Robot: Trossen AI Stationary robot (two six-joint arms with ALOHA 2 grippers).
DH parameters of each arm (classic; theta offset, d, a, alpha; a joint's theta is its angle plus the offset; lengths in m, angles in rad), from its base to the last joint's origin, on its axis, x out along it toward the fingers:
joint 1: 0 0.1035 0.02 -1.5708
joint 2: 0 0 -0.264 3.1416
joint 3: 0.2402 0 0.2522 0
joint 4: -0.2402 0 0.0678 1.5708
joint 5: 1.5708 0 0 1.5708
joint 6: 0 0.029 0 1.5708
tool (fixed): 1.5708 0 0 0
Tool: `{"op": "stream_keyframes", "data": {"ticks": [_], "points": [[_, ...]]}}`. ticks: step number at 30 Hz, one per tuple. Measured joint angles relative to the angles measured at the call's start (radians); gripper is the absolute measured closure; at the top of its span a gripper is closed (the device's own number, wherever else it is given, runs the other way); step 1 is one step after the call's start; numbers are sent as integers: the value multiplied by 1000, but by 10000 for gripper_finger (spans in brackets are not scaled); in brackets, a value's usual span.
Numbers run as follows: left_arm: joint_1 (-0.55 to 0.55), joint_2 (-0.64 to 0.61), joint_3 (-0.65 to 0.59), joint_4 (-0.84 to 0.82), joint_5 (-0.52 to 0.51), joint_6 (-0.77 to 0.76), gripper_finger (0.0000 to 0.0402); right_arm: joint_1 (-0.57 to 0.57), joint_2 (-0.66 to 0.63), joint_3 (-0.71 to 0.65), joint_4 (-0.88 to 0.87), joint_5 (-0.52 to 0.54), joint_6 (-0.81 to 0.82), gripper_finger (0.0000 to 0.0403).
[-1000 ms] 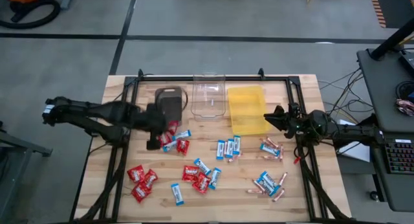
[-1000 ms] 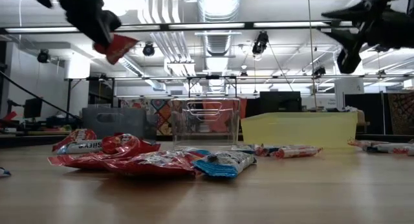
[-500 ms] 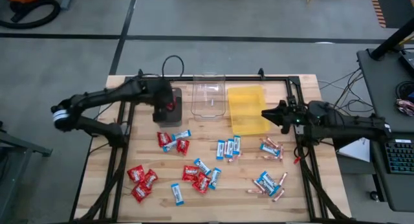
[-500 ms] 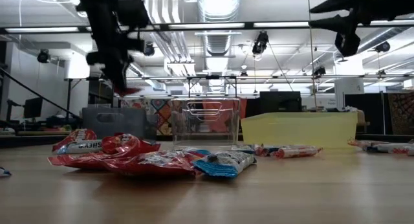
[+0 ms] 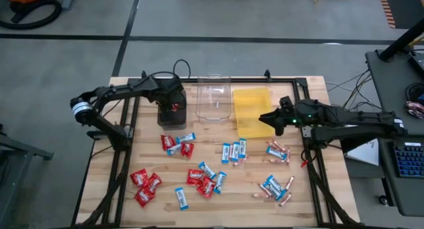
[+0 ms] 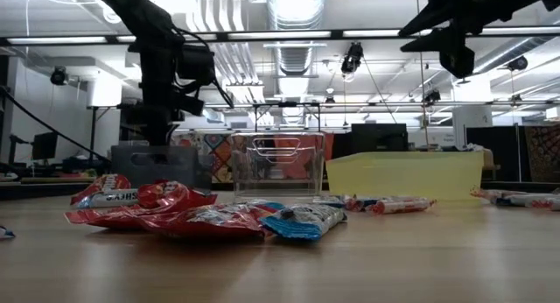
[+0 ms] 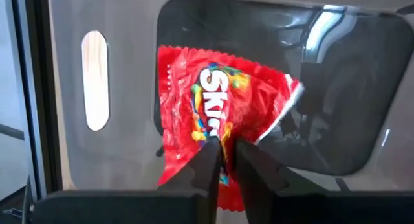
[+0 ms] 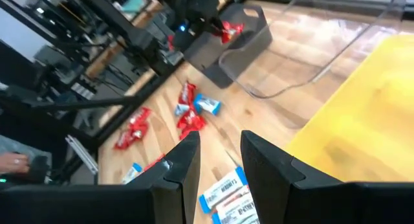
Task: Sort candy
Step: Put the red candy into the black bin, then put the white-red candy into the yellow bin
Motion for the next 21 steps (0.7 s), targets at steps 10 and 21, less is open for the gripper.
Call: {"op": "stream_keyframes", "data": {"ticks": [10, 21], "points": [[-3, -28, 10, -28, -5, -20, 302, 0, 87, 16, -7, -48, 72, 301], [-11, -244, 17, 55, 355, -206, 323, 54, 225, 16, -29, -205, 264, 326]]}}
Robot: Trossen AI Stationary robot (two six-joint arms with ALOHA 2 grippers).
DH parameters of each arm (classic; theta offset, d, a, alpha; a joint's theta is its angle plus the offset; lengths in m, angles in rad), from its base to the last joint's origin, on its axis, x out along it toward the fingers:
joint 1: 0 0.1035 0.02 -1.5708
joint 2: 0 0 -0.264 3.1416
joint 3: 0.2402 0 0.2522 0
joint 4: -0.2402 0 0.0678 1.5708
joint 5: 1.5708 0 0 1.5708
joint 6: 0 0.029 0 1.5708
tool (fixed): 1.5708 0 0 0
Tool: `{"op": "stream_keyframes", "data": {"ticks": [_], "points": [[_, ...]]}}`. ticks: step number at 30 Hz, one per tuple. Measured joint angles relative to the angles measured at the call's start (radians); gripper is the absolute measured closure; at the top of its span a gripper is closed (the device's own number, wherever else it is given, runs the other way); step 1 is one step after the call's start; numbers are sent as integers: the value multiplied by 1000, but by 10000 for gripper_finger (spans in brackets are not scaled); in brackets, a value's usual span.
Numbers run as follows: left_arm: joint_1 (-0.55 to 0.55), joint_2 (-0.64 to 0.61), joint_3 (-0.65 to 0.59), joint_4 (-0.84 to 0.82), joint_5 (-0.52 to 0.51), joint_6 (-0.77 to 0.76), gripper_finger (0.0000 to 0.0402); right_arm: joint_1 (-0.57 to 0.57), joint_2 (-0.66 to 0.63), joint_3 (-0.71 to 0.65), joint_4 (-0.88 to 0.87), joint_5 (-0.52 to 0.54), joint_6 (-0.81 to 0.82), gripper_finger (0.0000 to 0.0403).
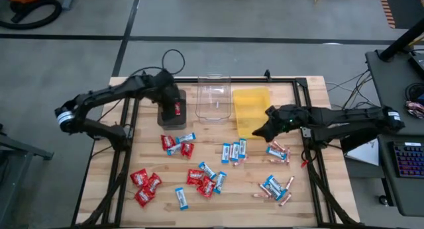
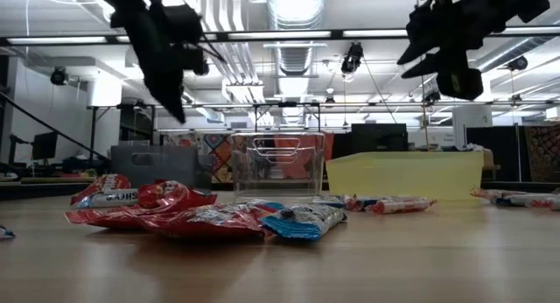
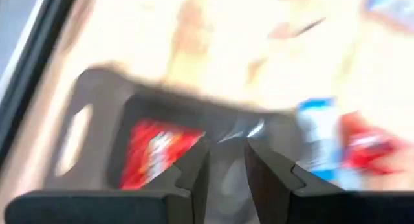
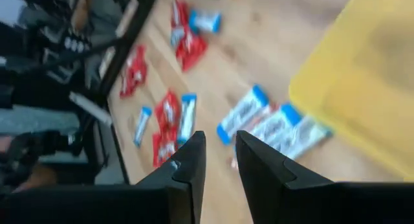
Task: Sort candy
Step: Put the white-red candy into the yellow bin
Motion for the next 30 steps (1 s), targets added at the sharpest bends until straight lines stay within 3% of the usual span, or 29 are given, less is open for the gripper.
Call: {"op": "stream_keyframes", "data": {"ticks": [4, 8, 16, 23, 25, 30], "points": [[-40, -116, -21, 73, 113, -23, 325, 42, 67, 0, -27, -86, 35, 333], [-119, -214, -23, 150, 117, -59, 325, 94, 127, 0, -89, -150, 19, 335], [-357, -307, -79, 451, 113, -109, 325, 178, 245, 75, -358, -139, 13, 336], [-491, -327, -227, 708, 108, -152, 325, 260, 378, 195, -653, 11, -290, 336], [-501, -334, -261, 743, 107, -172, 325, 283, 409, 205, -669, 6, -413, 335], [-501, -350, -318, 775, 106, -215, 325, 319, 474, 211, -658, 14, -528, 317]]}}
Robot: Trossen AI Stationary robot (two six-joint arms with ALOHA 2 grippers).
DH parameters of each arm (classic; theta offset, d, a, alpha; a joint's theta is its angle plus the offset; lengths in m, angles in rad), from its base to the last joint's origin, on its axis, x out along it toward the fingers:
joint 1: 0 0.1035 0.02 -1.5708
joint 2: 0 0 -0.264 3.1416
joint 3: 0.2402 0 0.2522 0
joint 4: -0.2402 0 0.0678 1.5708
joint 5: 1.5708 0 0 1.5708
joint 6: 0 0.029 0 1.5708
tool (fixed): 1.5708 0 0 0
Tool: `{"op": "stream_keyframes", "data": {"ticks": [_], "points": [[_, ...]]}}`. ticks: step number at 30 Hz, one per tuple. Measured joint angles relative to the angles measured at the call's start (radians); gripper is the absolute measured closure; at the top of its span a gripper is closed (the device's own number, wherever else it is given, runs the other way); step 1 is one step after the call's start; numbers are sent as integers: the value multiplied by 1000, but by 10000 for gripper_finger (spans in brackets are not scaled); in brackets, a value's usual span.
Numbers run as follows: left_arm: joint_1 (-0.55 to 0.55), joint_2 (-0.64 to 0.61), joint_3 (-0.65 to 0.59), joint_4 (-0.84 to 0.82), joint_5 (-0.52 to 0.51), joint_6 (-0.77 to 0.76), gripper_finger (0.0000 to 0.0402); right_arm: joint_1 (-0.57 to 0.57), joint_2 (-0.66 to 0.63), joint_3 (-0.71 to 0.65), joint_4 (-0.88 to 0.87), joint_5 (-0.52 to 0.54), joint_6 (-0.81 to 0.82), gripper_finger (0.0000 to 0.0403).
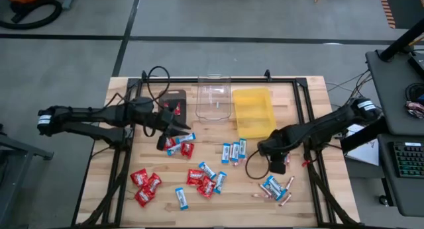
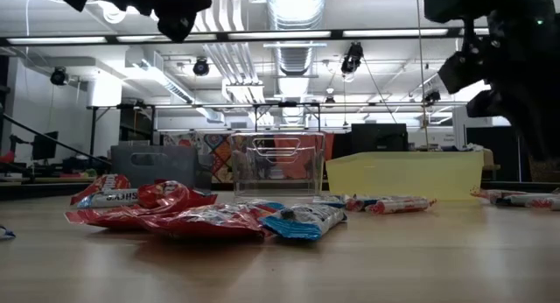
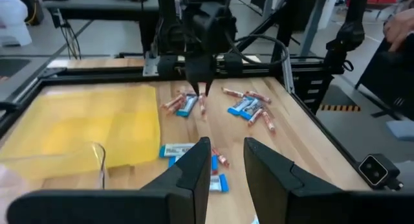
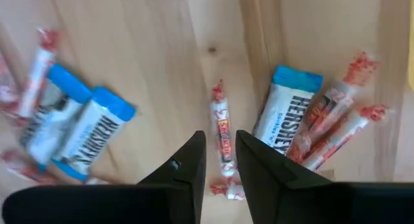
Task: Sort candy
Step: Put the white-red candy into the yellow bin
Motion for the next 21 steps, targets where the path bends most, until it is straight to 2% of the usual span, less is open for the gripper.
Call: {"op": "stream_keyframes", "data": {"ticks": [7, 11, 15, 21], "points": [[0, -5, -10, 0, 0, -9, 325, 33, 77, 0, -1, 1, -68, 261], [0, -5, -7, 0, 1, -5, 325, 53, 109, -1, 1, 2, -71, 243], [0, -5, -6, 0, 1, 4, 325, 59, 144, -3, 6, 19, -62, 241], [0, -5, -6, 0, 1, 5, 325, 61, 219, -5, 41, 19, -58, 262]]}}
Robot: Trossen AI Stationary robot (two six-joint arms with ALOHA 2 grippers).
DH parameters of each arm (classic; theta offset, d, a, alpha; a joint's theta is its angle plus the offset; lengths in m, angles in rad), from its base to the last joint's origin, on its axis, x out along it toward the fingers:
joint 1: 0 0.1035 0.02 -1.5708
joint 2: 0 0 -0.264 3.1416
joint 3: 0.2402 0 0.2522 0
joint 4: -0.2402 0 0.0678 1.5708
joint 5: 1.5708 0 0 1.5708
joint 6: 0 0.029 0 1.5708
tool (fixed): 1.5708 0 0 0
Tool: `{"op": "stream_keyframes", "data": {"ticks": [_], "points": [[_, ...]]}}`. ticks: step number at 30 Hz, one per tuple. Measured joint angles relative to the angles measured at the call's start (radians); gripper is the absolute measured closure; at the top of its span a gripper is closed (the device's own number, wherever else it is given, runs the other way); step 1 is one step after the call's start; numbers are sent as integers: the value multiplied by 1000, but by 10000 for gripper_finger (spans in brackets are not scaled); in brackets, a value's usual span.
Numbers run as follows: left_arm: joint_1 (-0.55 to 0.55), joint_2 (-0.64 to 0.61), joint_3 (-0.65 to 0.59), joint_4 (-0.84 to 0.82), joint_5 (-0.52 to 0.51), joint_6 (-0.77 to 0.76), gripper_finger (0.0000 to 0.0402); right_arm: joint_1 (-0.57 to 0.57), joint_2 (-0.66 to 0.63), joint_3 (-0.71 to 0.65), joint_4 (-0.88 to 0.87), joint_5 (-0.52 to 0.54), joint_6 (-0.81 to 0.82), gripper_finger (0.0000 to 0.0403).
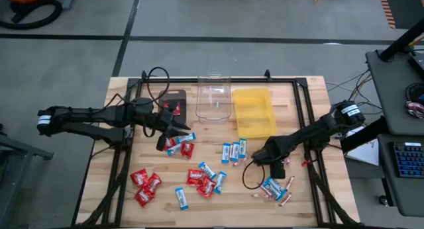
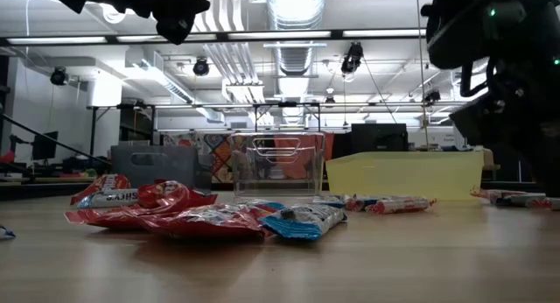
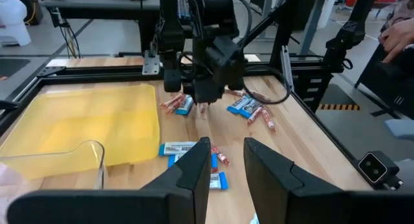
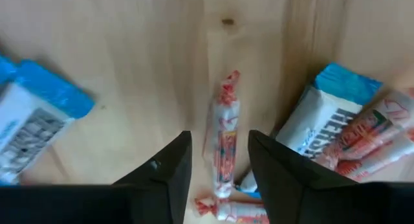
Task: Sort candy
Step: Put the white-red candy into the yellow bin
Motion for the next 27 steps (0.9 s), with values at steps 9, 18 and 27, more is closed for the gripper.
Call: {"op": "stream_keyframes", "data": {"ticks": [9, 18, 27], "points": [[0, 0, 0, 0, 0, 7, 325, 0, 46, 4, 20, -9, 7, 345], [0, 1, 0, 0, 0, 20, 325, 0, -15, 35, 24, 5, 24, 394], [0, 2, 0, -1, 1, 22, 325, 0, -64, 180, 22, 53, 10, 395]]}}
